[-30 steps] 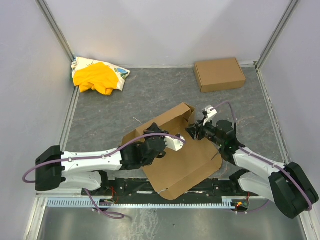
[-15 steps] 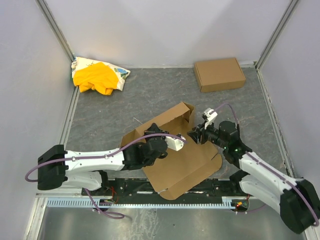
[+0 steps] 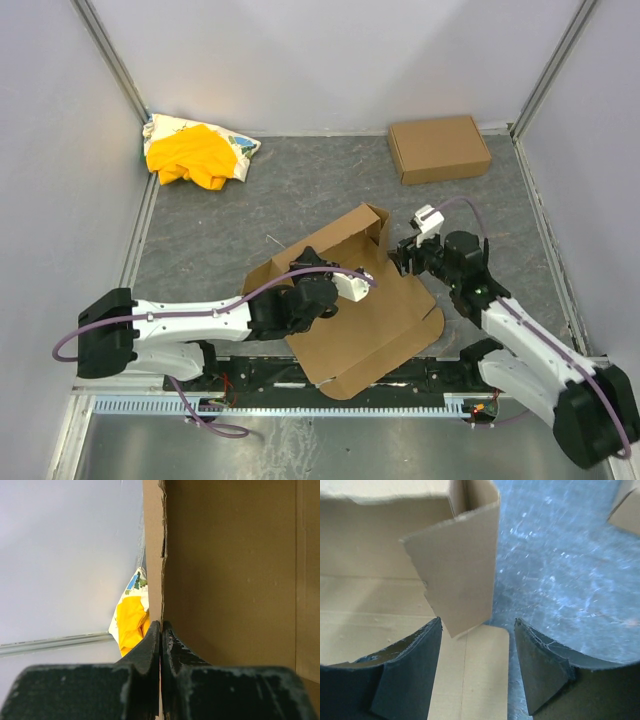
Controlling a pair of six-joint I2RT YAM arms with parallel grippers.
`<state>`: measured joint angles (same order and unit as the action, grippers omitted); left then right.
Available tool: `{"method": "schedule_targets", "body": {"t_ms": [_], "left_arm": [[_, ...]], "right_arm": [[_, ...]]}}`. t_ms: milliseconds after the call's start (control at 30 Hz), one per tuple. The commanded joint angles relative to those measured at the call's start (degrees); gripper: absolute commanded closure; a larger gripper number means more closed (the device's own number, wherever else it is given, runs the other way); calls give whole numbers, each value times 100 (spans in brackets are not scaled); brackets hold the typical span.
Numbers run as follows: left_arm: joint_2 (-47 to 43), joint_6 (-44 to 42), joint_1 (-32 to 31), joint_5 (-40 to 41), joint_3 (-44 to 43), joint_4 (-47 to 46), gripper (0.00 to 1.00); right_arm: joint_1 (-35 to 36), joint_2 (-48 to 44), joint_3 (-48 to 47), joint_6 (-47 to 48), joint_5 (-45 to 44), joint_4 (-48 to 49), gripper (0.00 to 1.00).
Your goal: Fold the paper box
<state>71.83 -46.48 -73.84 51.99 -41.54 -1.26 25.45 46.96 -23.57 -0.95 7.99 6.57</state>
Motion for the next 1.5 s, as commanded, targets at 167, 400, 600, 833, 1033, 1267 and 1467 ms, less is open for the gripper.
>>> {"method": "schedule_targets", "body": {"t_ms": [167,400,600,833,1033,1267,1467], "left_arm": [[-112,372,-61,-255,-258,323,97],[-52,330,-61,-315,-284,296,97],[11,282,-63,-306,-302,296,97],[19,380,-69,-448,-325,304,97],[30,450,-82,-479,-327,307,97],[81,499,-130,-497,-305,313,97],[180,496,-189,-393,-251,325,97]], "right_arm": [[-1237,1466,-274,-199,2702,1656,32],[-1454,2555,-711,-346,4175,2289,32],[-1455,3229,-952,-513,4565,2523,33],[-1375,3387,-827,-834,4497,3170,34],[-996,3603,-866,-585,3966,3027,38],[-839,3952,-630,-1044,3121,3792,60],[-538,4078,-464,-1343,2424,4200,78]]}}
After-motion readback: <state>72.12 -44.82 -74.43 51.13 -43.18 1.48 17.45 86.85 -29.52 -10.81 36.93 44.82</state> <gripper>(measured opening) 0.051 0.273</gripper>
